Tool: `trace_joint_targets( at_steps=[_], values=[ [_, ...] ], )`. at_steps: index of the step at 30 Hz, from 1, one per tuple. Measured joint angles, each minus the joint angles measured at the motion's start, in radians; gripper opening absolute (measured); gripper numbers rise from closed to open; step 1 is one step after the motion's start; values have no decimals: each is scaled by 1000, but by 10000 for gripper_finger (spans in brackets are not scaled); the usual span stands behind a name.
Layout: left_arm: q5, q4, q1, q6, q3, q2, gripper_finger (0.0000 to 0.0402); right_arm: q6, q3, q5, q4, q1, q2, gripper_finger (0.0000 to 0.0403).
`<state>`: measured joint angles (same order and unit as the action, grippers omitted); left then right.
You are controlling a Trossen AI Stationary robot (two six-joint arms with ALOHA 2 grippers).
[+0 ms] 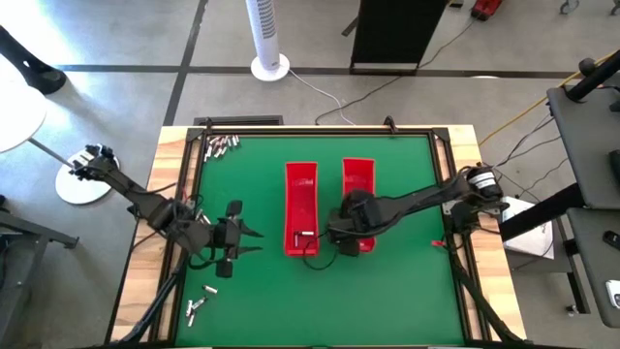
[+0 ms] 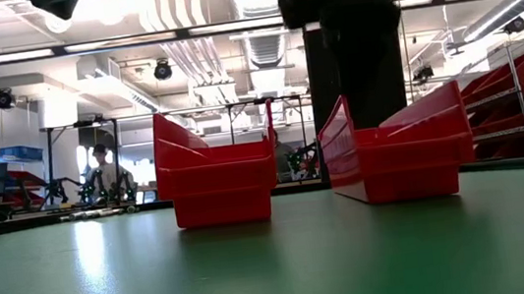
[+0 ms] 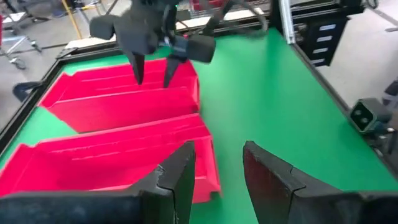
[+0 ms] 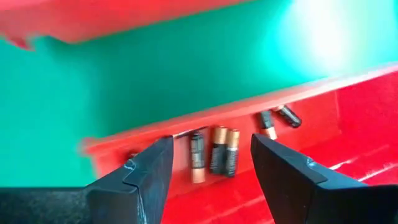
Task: Sort batteries
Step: Put the silver battery into the left red bin
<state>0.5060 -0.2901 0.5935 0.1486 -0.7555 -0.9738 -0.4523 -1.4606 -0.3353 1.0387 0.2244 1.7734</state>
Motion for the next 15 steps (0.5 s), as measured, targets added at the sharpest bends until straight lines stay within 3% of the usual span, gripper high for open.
trace_joint_targets(
  at_steps=[7, 15],
  values=[
    [1, -10, 24, 57, 13, -15, 116, -151, -8, -51, 3, 169, -53, 198],
    [18, -36, 24, 311, 107, -49, 116, -253, -1, -488, -51, 489, -29, 179]
  ],
)
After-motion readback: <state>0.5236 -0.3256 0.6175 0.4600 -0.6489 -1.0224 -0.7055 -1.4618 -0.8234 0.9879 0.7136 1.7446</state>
